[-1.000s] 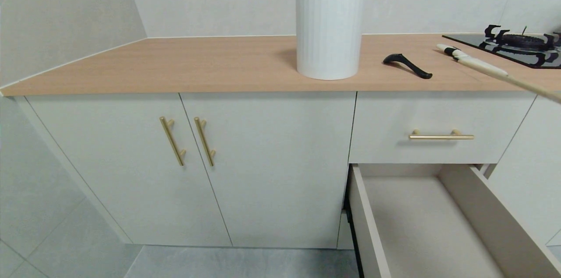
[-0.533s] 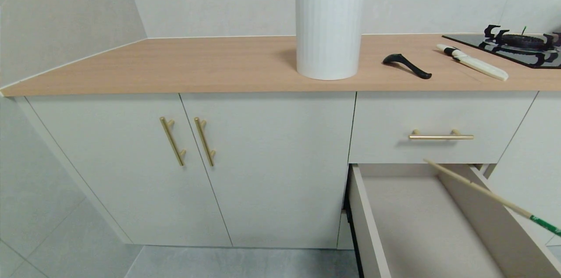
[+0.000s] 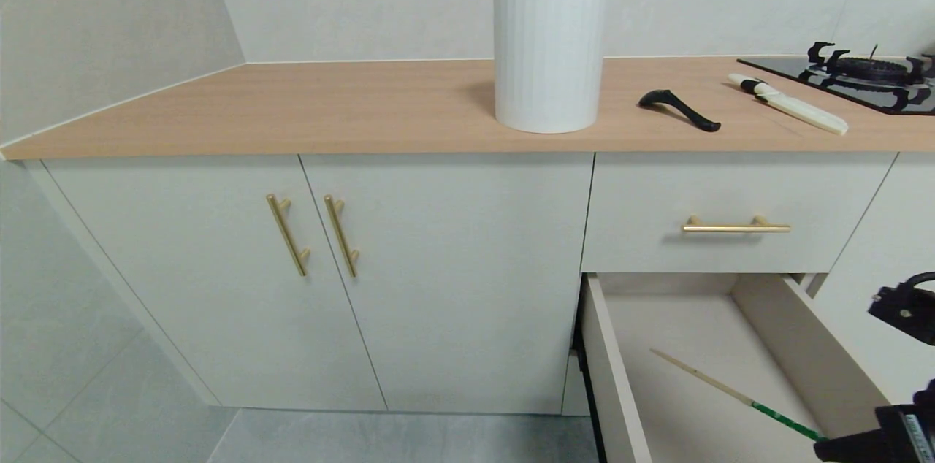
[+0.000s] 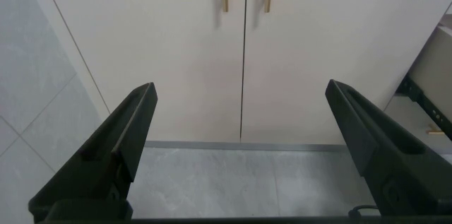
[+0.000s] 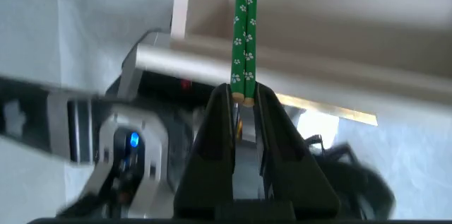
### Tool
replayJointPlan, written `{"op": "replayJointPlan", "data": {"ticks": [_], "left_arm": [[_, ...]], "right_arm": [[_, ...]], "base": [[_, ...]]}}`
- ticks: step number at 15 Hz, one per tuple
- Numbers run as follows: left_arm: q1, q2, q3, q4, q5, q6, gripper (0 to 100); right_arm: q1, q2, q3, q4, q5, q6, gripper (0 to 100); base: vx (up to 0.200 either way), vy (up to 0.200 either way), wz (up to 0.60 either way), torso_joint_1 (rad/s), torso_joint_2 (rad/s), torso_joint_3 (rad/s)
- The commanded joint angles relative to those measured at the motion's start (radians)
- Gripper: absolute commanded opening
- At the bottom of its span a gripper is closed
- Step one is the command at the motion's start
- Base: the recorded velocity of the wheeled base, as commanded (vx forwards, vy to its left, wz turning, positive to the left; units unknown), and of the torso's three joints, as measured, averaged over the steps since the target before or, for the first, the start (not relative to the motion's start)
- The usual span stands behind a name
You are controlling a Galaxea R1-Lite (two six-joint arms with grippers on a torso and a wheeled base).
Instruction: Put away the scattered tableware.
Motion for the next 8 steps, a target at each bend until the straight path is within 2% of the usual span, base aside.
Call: {"op": "replayJointPlan", "data": {"ticks": [1,3,8], "left_arm": [[0.0,0.0,0.0,0.0,0.0,-0.001,100],[0.0,0.0,0.0,0.0,0.0,-0.001,100],[0.0,0.0,0.0,0.0,0.0,-0.001,100]], "right_arm": [[0.001,0.219,0.054,-0.135,-0.004,0.0,0],[0.001,0.32,0.05,-0.239,-0.031,0.0,0],[0.002,0.503,0.048,-0.449,-0.175,-0.002,0]], "base": [[0.0,0.0,0.0,0.0,0.0,0.0],[0.0,0.0,0.0,0.0,0.0,0.0],[0.0,0.0,0.0,0.0,0.0,0.0]]}}
